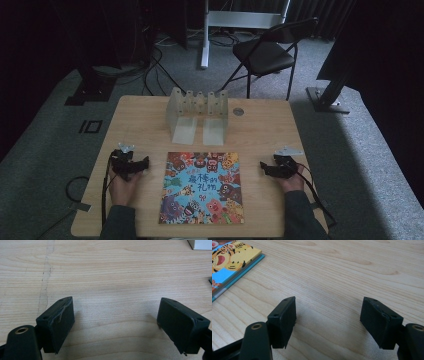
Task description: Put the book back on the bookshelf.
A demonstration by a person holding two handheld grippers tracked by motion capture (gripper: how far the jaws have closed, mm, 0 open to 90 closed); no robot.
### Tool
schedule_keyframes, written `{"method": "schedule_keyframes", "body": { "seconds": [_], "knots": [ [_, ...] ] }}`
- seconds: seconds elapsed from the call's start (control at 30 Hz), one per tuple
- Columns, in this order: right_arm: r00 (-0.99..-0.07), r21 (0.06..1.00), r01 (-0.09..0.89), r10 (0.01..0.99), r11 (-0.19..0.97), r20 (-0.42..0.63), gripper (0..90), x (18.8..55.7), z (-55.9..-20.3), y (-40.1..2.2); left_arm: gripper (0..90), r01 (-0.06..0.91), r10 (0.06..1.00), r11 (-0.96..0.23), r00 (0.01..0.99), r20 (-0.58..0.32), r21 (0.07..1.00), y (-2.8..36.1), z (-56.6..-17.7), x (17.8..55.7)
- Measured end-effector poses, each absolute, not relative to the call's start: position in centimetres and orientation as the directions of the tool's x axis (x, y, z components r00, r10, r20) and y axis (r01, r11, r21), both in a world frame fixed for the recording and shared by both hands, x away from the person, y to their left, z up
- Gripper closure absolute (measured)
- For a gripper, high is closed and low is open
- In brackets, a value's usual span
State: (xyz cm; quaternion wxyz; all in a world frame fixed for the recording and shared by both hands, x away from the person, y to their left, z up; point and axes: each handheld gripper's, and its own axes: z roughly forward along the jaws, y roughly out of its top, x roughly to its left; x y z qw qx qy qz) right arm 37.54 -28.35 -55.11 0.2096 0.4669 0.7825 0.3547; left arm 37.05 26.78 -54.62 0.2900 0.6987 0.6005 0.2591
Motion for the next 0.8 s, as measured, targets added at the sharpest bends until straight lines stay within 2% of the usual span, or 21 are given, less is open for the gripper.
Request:
{"method": "schedule_keyframes", "body": {
  "seconds": [0.53, 0.8],
  "knots": [
    [-0.468, 0.752, 0.584, 0.884, 0.307, 0.003, 29.2, 37.51, -55.11, -28.27, 14.8, 0.692, 0.992, -0.094, 0.122, 0.013, 0.716, 26.79, -54.61, 37.09],
    [-0.464, 0.757, 0.589, 0.885, 0.284, 0.029, 31.9, 37.36, -54.96, -27.96, 14.7, 0.695, 0.988, -0.116, 0.151, 0.014, 0.71, 27.05, -54.53, 37.04]
  ]
}}
